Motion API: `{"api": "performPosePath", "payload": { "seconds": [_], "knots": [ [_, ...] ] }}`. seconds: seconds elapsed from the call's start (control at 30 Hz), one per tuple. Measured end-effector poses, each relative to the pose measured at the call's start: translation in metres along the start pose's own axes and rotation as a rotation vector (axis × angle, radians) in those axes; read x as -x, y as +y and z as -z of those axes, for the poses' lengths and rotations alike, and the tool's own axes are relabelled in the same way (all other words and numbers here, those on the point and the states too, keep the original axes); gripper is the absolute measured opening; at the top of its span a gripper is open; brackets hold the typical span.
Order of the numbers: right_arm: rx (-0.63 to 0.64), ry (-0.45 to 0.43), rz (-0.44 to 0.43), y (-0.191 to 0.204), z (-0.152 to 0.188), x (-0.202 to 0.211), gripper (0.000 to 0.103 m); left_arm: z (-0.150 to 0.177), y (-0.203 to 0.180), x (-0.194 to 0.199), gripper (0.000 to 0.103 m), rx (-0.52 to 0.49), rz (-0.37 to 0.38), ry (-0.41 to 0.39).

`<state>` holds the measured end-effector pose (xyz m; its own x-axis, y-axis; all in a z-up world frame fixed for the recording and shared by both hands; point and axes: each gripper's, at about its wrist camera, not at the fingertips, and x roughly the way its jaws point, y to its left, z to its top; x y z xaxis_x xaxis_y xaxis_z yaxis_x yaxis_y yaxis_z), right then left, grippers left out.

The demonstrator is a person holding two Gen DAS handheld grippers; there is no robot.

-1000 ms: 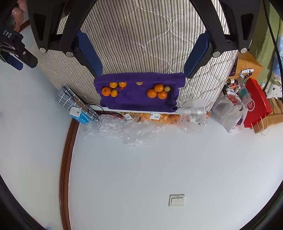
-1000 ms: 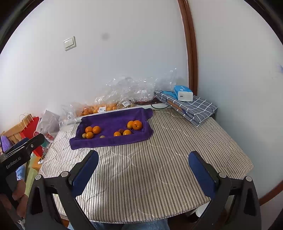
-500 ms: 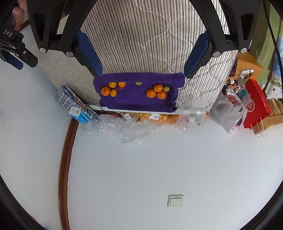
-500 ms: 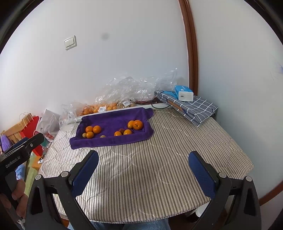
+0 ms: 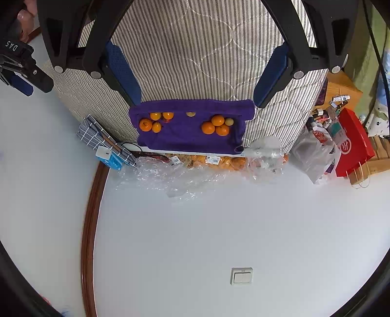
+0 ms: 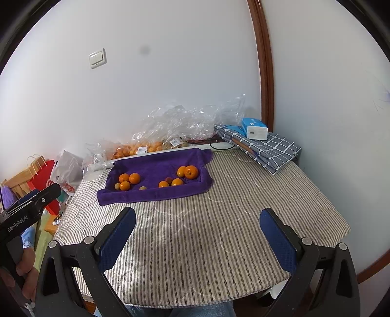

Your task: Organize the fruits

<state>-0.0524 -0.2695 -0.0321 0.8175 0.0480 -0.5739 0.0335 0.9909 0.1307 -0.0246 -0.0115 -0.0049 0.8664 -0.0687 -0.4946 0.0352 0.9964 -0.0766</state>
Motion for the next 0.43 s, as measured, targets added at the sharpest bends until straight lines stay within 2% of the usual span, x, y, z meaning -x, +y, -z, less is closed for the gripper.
{"api": "performPosePath", "payload": {
  "seconds": [0.43],
  "knots": [
    [0.0, 0.0, 0.001, 0.0007, 0.0, -0.0004, 0.1, 0.0001, 0.0005, 0.0009, 0.095, -0.004, -0.004, -0.01]
  ]
}}
